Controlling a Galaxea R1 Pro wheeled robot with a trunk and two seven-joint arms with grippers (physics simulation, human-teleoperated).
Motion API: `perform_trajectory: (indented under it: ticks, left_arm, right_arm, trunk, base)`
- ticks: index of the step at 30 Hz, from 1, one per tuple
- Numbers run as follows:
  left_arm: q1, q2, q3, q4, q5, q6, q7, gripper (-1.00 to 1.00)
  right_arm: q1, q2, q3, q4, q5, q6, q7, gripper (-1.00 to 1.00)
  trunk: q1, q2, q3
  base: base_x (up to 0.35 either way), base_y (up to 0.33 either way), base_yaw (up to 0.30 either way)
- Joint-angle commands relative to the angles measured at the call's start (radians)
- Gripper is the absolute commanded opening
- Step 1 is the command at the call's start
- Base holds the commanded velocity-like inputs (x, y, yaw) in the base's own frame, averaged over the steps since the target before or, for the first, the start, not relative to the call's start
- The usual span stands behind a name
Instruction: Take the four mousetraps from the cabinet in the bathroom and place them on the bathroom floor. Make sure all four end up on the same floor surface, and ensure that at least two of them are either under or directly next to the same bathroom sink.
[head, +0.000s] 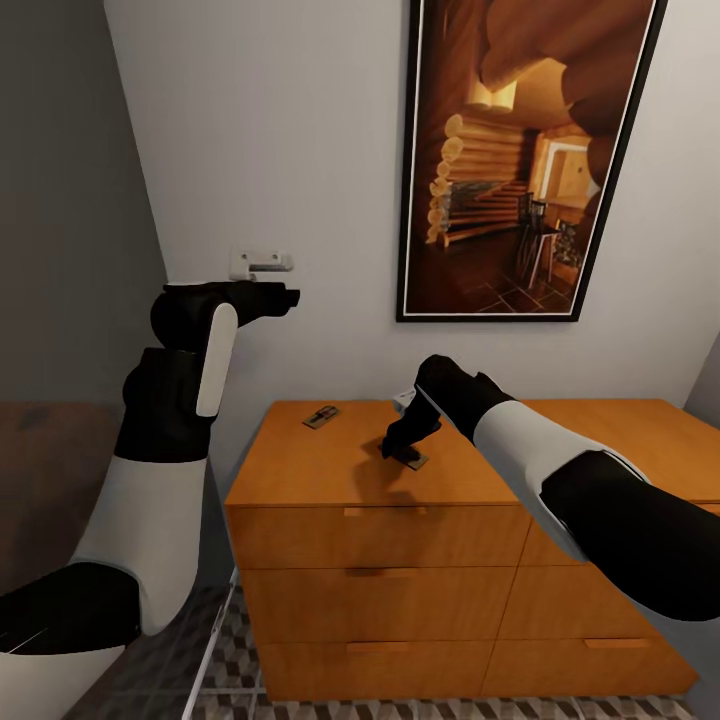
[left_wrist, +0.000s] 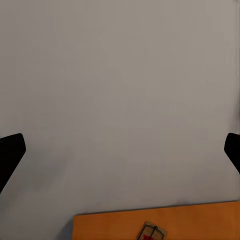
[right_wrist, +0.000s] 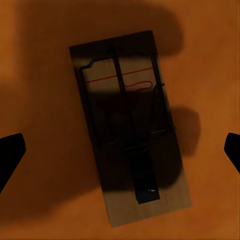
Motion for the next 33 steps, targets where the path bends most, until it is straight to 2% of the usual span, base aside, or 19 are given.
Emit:
perform_trajectory:
  ticks: [1, 33]
  left_arm:
    - [-0.001, 0.0, -0.001, -0.001, 0.01, 0.004, 0.01, 1.0]
    - [0.005, 0.0, -0.001, -0.011, 0.01, 0.004, 0.01, 1.0]
  right_arm:
    - [-0.001, 0.0, 0.004, -0.001, 0.005, 0.002, 0.007, 1.0]
    - [-0.001, 0.0, 0.004, -0.001, 0.005, 0.002, 0.007, 1.0]
  trunk:
    - [0.0, -0.001, -0.001]
    - [0.0, -0.001, -0.001]
  base:
    - [0.0, -0.01, 0.0]
    - [0.0, -0.002, 0.0]
